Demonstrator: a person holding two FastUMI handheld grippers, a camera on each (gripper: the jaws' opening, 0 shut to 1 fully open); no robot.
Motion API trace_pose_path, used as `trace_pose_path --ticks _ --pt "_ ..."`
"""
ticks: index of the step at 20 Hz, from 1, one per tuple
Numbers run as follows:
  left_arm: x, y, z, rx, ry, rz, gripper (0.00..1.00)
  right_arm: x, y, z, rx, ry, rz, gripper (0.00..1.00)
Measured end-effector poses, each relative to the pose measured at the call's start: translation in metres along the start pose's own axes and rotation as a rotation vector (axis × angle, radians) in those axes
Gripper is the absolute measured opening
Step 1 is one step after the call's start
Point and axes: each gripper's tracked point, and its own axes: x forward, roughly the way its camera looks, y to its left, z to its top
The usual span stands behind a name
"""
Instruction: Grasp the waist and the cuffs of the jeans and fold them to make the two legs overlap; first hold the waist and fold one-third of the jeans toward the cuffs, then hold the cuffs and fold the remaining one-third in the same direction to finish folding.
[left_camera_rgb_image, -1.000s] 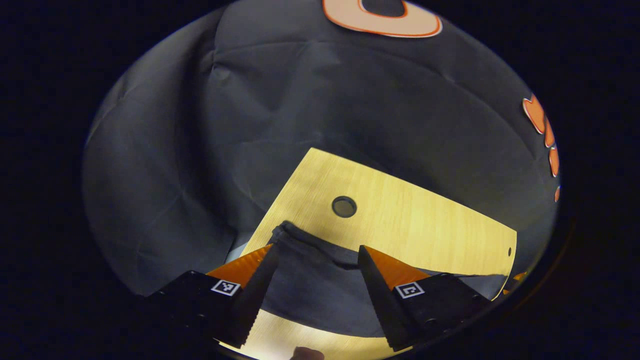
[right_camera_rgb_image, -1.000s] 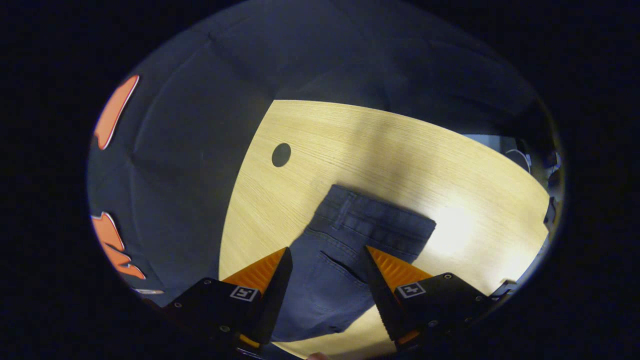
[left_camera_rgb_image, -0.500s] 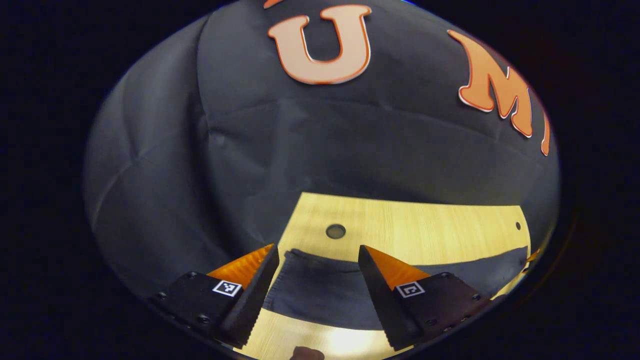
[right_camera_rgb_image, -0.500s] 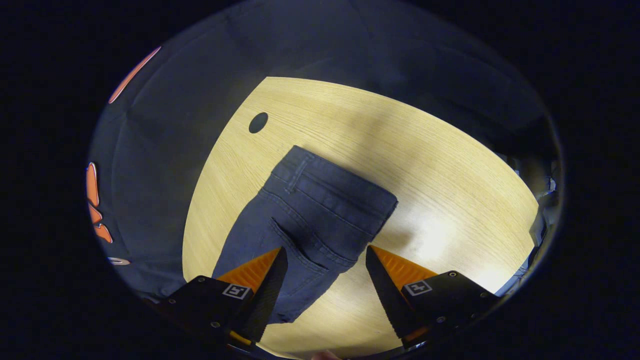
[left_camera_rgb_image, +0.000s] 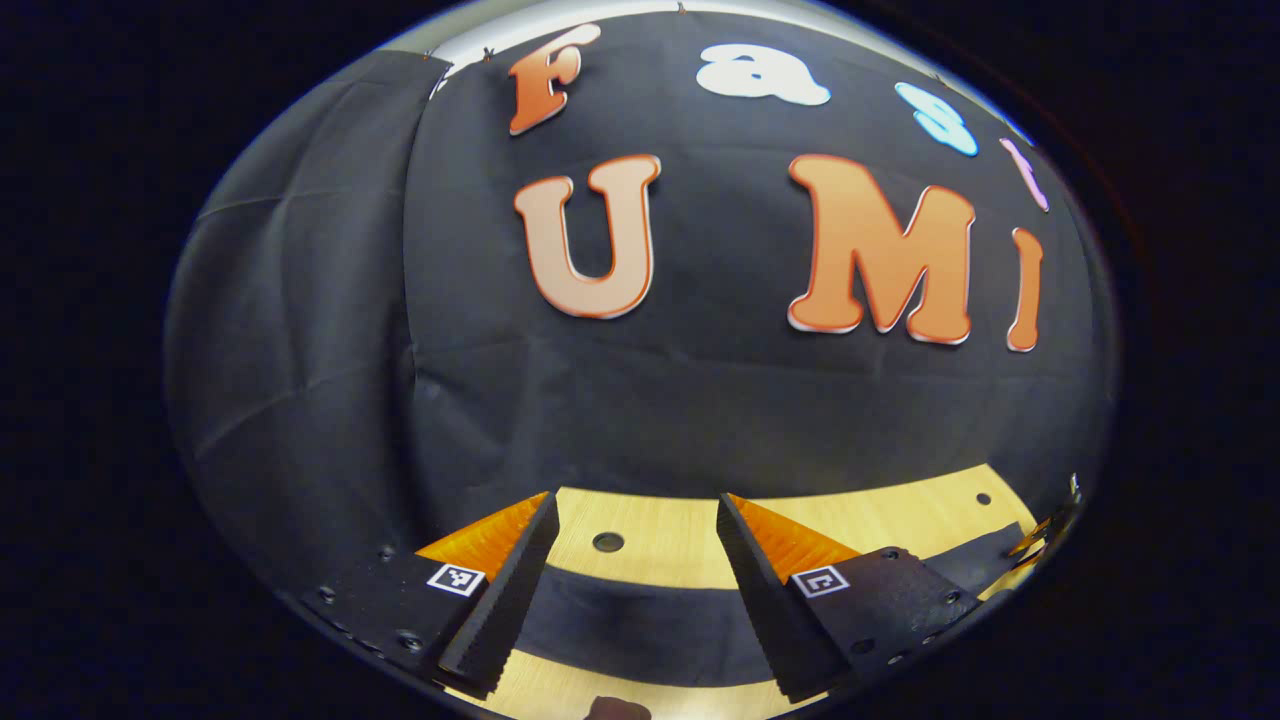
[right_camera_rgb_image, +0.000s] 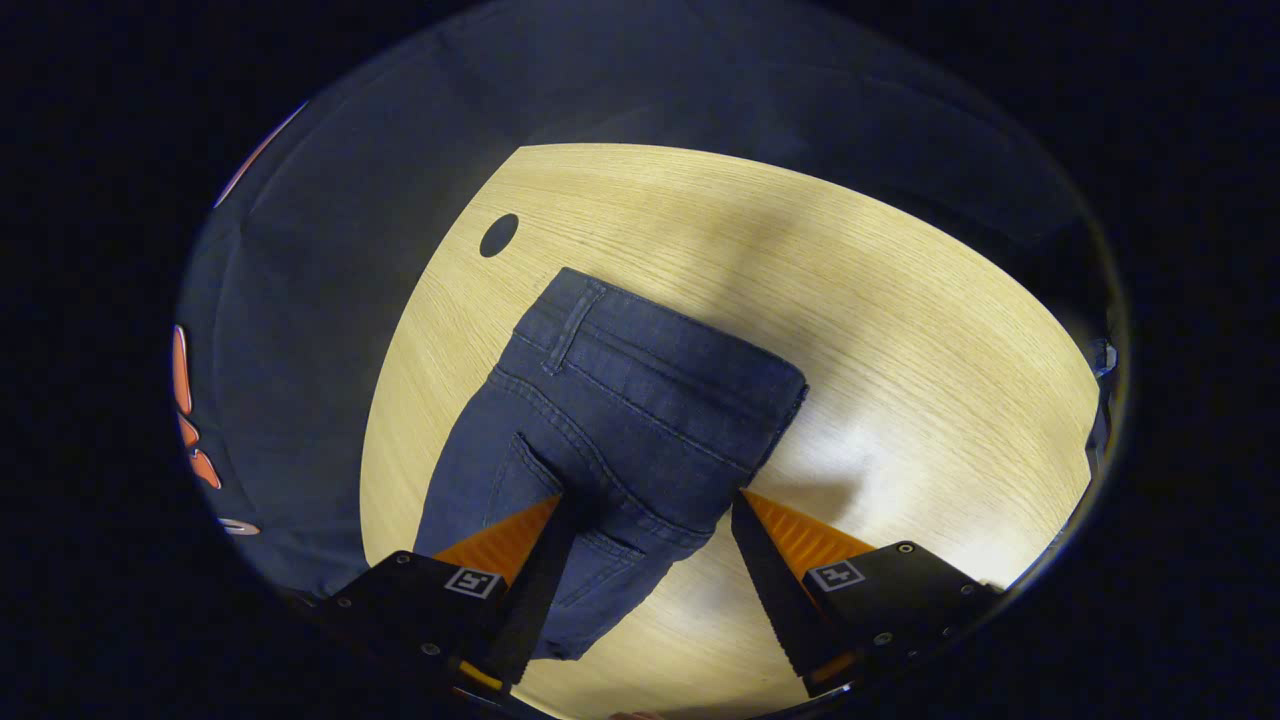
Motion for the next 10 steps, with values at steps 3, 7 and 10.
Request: trace_pose_path --ticks 3,7,10 --pt "-0.020 -0.008 0.004 0.010 -0.053 -0.001 0.93 0.002 -0.002 0.007 -0.047 -0.059 -0.004 0.92" --pt "-0.028 -0.020 -0.007 -0.020 -0.019 -0.019 0.95 0.005 -0.006 0.011 0.003 -0.125 0.009 0.46" --pt "-0.041 -0.023 -0.018 -0.031 0.025 -0.018 0.95 0.008 -0.004 0.014 -0.033 -0.164 0.028 0.29"
